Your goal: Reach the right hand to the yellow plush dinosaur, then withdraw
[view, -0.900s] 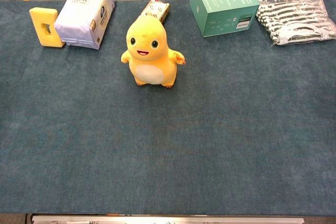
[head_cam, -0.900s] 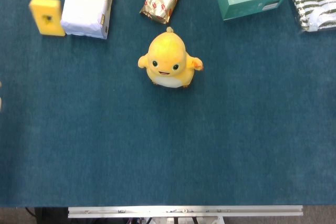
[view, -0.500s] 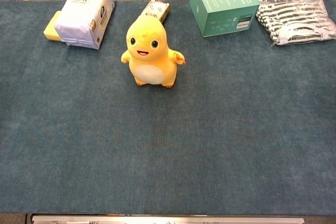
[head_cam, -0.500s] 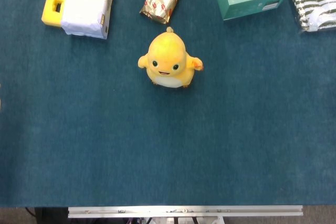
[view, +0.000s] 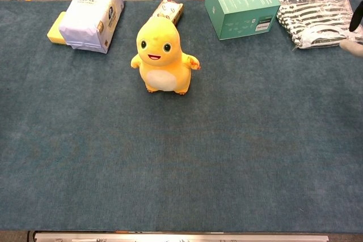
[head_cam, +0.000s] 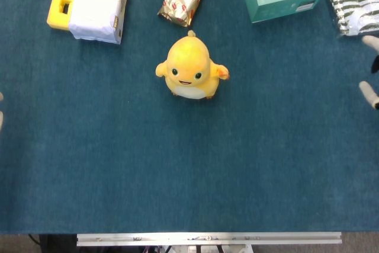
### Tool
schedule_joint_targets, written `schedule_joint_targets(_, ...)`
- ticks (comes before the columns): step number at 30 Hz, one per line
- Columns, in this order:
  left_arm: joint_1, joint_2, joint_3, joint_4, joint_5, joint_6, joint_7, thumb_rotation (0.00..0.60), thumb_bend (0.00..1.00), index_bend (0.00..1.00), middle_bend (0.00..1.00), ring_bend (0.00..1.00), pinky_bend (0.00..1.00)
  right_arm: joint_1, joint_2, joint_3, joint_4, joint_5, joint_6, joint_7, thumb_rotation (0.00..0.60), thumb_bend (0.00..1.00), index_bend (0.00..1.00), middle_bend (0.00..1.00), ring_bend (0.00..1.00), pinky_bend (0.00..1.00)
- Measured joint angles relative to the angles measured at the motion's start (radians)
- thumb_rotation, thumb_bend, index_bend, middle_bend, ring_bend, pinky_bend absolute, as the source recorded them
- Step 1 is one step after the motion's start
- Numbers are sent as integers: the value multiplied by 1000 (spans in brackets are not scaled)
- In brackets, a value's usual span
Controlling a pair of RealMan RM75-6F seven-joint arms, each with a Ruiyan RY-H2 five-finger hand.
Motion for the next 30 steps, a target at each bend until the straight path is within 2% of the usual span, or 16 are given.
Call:
schedule_joint_targets(2,3,3,0,0,-2,3,-2,600,384,429,497,377,391,17,-1,3,-1,3,-25,-9,600,708,226,931,810,578)
schedule_joint_targets(3,5,6,0,0,-3,5,-4,600,384,429,497,377,391,28,0,5,-3,10,-48,-13,600,765,226,958,852,634)
schedule_joint_targets(5,8,9,1,1,-4,9,-7,600,384,429,497,377,391,50,3,10,-6,25,-92,-17,600,946,226,1000,963,782)
schedule_joint_targets(8,12,12,2,4,-5,11,-10,600,384,429,497,377,390,101,7,19,-8,59,-179,-25,600,1000,217,1000,1000,899)
schedule_joint_targets(10,15,14,3,5,-8,12,-10,600,384,429,497,378,391,140,7,25,-9,89,-240,-32,600,1000,169,1000,1000,985)
schedule_joint_targets(15,16,15,2,7,-10,12,-9,600,384,429,497,379,391,236,5,39,-8,170,-377,-49,600,1000,88,1000,1000,1000)
schedule_joint_targets(19,17,15,1,10,-13,10,-11,600,384,429,497,379,391,312,-15,43,4,216,-462,-63,587,1000,71,1000,1000,1000)
schedule_joint_targets(30,16,16,-4,11,-19,7,-12,600,384,429,497,379,391,434,-123,36,42,230,-547,-54,571,1000,71,1000,1000,1000)
